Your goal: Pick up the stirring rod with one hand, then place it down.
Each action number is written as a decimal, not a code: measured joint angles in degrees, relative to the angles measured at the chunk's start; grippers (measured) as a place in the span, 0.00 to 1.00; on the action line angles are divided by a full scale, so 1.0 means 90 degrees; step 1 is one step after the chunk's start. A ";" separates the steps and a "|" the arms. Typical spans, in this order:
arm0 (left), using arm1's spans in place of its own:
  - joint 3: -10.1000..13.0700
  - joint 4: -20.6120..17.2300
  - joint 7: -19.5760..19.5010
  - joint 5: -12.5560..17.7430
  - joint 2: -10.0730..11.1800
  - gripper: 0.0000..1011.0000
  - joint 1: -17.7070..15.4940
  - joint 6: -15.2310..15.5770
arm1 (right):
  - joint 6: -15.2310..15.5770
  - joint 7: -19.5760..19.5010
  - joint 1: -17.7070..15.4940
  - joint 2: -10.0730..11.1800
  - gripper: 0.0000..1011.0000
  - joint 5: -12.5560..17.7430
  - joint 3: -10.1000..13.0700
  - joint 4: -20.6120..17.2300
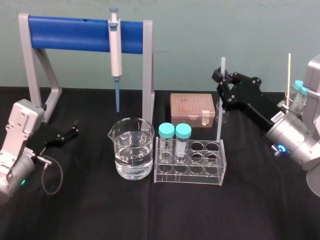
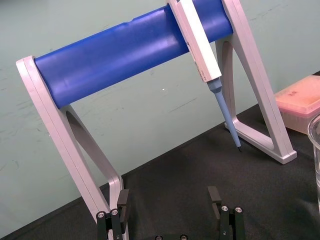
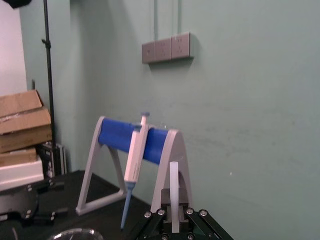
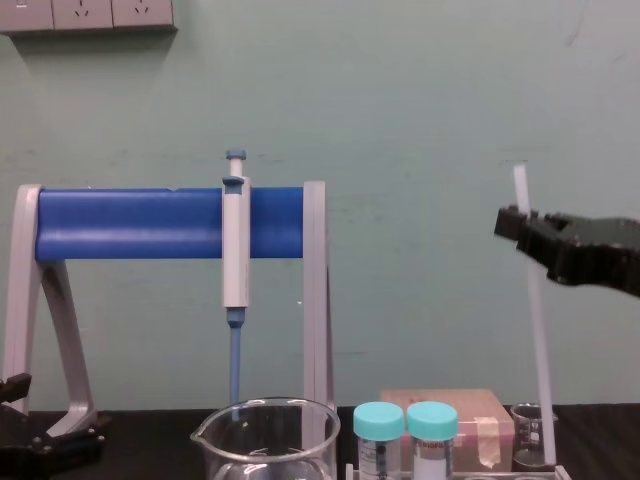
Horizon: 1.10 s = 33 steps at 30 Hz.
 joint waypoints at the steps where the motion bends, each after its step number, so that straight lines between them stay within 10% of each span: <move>1: 0.0000 0.0000 0.0000 0.0000 0.0000 0.99 0.0000 0.0000 | 0.0032 0.0001 0.0006 -0.0008 0.07 -0.0017 -0.0031 0.0047; 33: 0.0000 0.0000 0.0000 0.0000 0.0000 0.99 0.0000 0.0000 | -0.0055 0.0086 0.0367 -0.0273 0.07 -0.0199 -0.0240 0.0830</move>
